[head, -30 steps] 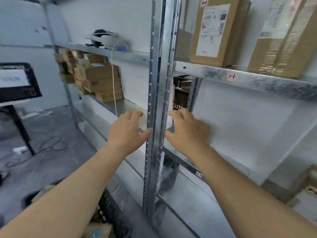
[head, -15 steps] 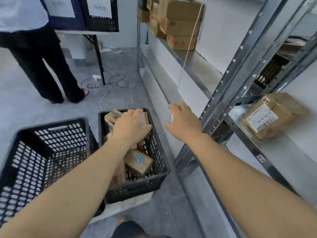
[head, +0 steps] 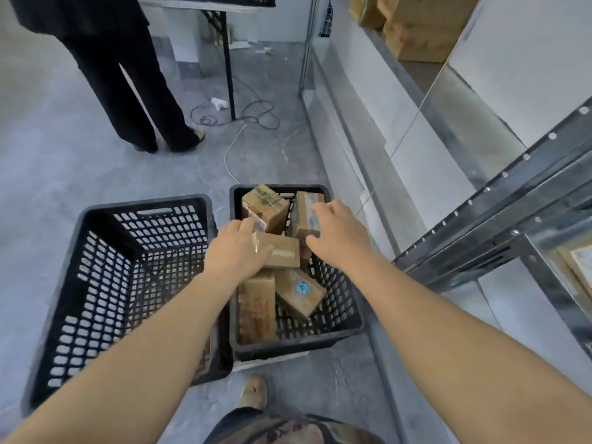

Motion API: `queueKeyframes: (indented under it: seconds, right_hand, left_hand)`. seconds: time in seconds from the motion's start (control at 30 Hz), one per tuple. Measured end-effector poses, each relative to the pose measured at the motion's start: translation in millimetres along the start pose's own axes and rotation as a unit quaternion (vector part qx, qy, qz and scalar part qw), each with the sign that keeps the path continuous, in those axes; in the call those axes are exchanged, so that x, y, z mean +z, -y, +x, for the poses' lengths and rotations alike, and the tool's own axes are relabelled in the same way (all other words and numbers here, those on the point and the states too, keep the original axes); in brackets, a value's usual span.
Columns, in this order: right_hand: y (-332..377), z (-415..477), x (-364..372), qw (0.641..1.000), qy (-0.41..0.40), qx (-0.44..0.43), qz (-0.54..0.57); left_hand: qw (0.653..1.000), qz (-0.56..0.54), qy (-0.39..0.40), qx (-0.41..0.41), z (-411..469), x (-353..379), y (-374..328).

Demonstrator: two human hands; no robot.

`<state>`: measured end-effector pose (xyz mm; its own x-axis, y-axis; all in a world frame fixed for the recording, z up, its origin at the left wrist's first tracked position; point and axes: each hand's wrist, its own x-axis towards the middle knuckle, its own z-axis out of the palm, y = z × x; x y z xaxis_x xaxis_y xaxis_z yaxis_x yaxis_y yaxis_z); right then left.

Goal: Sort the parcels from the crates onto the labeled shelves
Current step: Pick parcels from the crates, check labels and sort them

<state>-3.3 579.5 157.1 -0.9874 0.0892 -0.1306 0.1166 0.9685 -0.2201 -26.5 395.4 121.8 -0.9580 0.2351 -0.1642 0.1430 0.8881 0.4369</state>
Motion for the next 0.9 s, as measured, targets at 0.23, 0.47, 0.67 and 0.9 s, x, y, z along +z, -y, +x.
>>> queueKeyframes:
  seconds: [0.23,0.47,0.67,0.9]
  right_hand:
    - [-3,36,32,0.999,0.038,0.016,0.029]
    - [-43,78,87,0.993,0.1,0.035,0.054]
    - [-80,125,150,0.983,0.166,0.044,0.061]
    - [-93,163,228,0.947,0.275,0.092,0.137]
  left_hand:
    - [0.997,-0.031,0.055,-0.045,33,18,24]
    - [0.989,-0.041,0.097,-0.107,61,66,38]
    - [0.978,-0.065,0.109,-0.167,97,109,49]
    - [0.963,-0.112,0.105,-0.222,133,155,67]
